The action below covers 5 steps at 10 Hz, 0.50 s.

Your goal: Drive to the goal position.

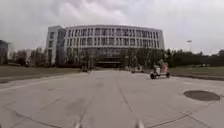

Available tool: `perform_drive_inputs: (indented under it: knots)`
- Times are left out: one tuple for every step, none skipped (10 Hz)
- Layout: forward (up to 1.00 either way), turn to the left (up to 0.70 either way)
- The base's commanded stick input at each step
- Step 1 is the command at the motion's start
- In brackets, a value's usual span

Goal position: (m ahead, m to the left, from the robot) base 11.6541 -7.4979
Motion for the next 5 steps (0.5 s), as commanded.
perform_drive_inputs:
  knots:
    - [0.5, 0.0]
    - [0.5, 0.0]
    - [0.5, 0.0]
    - [0.5, 0.0]
    - [0.5, 0.0]
